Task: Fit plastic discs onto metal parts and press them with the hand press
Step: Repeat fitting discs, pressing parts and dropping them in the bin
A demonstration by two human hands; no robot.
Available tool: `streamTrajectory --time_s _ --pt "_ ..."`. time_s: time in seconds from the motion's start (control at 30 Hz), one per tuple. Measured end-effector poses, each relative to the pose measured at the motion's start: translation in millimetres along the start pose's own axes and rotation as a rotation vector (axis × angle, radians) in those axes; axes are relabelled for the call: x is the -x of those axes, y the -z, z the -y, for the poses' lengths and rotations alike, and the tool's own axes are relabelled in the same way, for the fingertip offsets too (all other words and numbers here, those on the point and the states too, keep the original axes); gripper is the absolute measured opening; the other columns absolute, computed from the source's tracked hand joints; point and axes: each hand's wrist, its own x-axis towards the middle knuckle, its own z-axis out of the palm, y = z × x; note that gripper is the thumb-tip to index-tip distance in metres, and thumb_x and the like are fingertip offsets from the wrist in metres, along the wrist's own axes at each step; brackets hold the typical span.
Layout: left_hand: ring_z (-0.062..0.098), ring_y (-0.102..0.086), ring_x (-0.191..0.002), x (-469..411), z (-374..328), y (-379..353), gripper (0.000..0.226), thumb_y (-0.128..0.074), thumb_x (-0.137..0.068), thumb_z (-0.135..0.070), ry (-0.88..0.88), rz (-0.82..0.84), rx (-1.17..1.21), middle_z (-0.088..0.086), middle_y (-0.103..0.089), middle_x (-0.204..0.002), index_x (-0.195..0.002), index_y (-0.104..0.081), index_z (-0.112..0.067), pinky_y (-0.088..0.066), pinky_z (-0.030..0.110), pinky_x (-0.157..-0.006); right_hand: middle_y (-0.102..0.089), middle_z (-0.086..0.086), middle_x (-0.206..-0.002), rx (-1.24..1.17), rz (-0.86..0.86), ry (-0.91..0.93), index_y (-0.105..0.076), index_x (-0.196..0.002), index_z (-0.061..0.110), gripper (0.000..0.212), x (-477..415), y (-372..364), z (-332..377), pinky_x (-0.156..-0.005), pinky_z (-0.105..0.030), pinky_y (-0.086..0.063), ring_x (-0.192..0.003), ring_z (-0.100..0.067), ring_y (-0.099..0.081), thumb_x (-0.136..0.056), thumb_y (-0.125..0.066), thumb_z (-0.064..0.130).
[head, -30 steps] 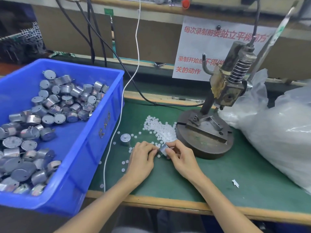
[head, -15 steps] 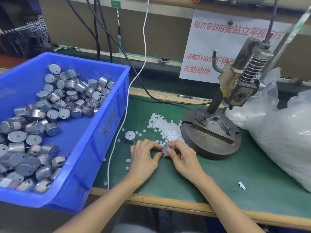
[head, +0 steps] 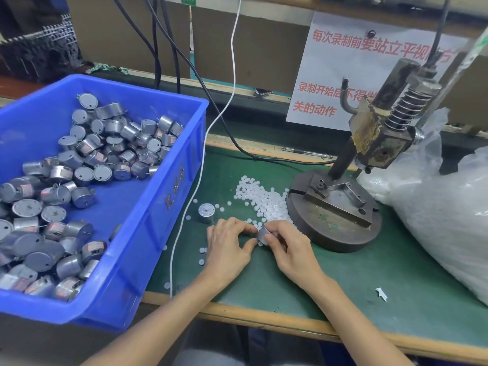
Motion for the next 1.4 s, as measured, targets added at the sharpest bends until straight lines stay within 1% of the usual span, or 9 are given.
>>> streamTrajectory --time_s 0.1,0.17,0.3,0.63,0.83,0.93,1.07,1.3,1.4 --pt "0.011 -0.049 -0.095 -0.1 0.2 -1.0 0.014 -0.068 -0.081 -0.023 -0.016 0.006 -0.011 -0.014 -0.060 -0.092 -0.094 -0.066 -0.027 -0.020 0.020 -0.081 -0.060 -0.012 -0.096 0.104 0.019 0.139 -0.061 -0.095 -0.002 0.010 1.7 -3.0 -1.7 -0.079 -0.019 -0.046 -0.089 -0.012 -0.056 -0.089 -0.057 0.004" --pt "0.009 -0.049 -0.094 0.2 1.1 -1.4 0.019 -0.067 -0.080 -0.021 -0.027 0.005 -0.012 -0.015 -0.060 -0.092 -0.097 -0.065 -0.029 -0.019 0.020 -0.081 -0.060 -0.015 -0.100 0.138 0.032 0.164 -0.061 -0.098 -0.003 0.013 2.1 -3.3 -1.4 -0.076 -0.030 -0.049 -0.087 -0.023 -0.059 -0.090 -0.057 0.006" --pt "0.007 -0.048 -0.091 0.4 2.0 -2.1 0.026 -0.066 -0.078 -0.018 -0.040 0.001 -0.001 -0.016 -0.060 -0.091 -0.101 -0.063 -0.030 -0.020 0.020 -0.080 -0.060 -0.018 -0.102 0.165 0.053 0.164 -0.063 -0.099 -0.005 0.016 1.4 -2.1 0.0 -0.072 -0.036 -0.052 -0.084 -0.029 -0.062 -0.089 -0.057 0.006" --pt "0.004 -0.043 -0.088 1.7 1.3 -0.9 0.024 -0.065 -0.080 -0.016 -0.055 0.014 0.006 -0.015 -0.060 -0.090 -0.099 -0.063 -0.031 -0.020 0.021 -0.080 -0.060 -0.019 -0.097 0.176 0.072 0.191 -0.063 -0.097 -0.008 0.014 0.6 -0.6 1.7 -0.066 -0.038 -0.053 -0.079 -0.032 -0.060 -0.088 -0.057 0.000" --pt "0.005 -0.044 -0.089 2.9 0.1 0.4 0.022 -0.065 -0.081 -0.017 -0.052 0.018 -0.017 -0.016 -0.060 -0.091 -0.099 -0.064 -0.029 -0.019 0.022 -0.080 -0.061 -0.017 -0.097 0.188 0.083 0.171 -0.063 -0.096 -0.007 0.013 0.6 0.1 3.5 -0.071 -0.032 -0.051 -0.082 -0.029 -0.059 -0.089 -0.055 0.001" --pt "0.004 -0.043 -0.089 3.2 -1.2 1.2 0.019 -0.064 -0.081 -0.019 -0.033 0.031 -0.017 -0.018 -0.058 -0.089 -0.096 -0.064 -0.030 -0.019 0.022 -0.080 -0.062 -0.006 -0.083 0.048 0.049 0.028 -0.059 -0.086 -0.005 0.011 -0.5 2.7 3.8 -0.068 -0.020 -0.037 -0.073 -0.008 -0.049 -0.092 -0.051 0.001" --pt "0.007 -0.045 -0.092 1.1 -3.1 1.7 0.014 -0.059 -0.084 -0.019 -0.005 0.045 -0.031 -0.017 -0.059 -0.090 -0.093 -0.065 -0.028 -0.019 0.021 -0.081 -0.055 0.018 -0.066 -0.107 0.002 -0.161 -0.060 -0.086 -0.001 0.009 -3.2 4.7 1.7 -0.059 -0.012 -0.035 -0.061 -0.002 -0.045 -0.093 -0.054 0.001" --pt "0.006 -0.042 -0.088 -0.4 -2.6 1.1 0.006 -0.065 -0.081 -0.035 -0.003 0.056 -0.052 -0.016 -0.057 -0.088 -0.080 -0.061 -0.031 -0.021 0.023 -0.079 -0.051 0.011 -0.066 -0.134 0.008 -0.194 -0.061 -0.089 0.003 0.008 -3.3 3.5 1.3 -0.059 -0.016 -0.035 -0.061 -0.007 -0.041 -0.093 -0.055 0.002" --pt "0.008 -0.042 -0.091 -1.3 -0.9 -0.5 0.006 -0.065 -0.082 -0.035 -0.013 0.073 -0.086 -0.016 -0.053 -0.089 -0.082 -0.062 -0.030 -0.020 0.023 -0.079 -0.061 -0.005 -0.074 -0.102 0.012 -0.177 -0.062 -0.091 -0.002 0.008 -2.8 2.9 0.5 -0.063 -0.019 -0.038 -0.064 -0.016 -0.047 -0.092 -0.056 0.002"
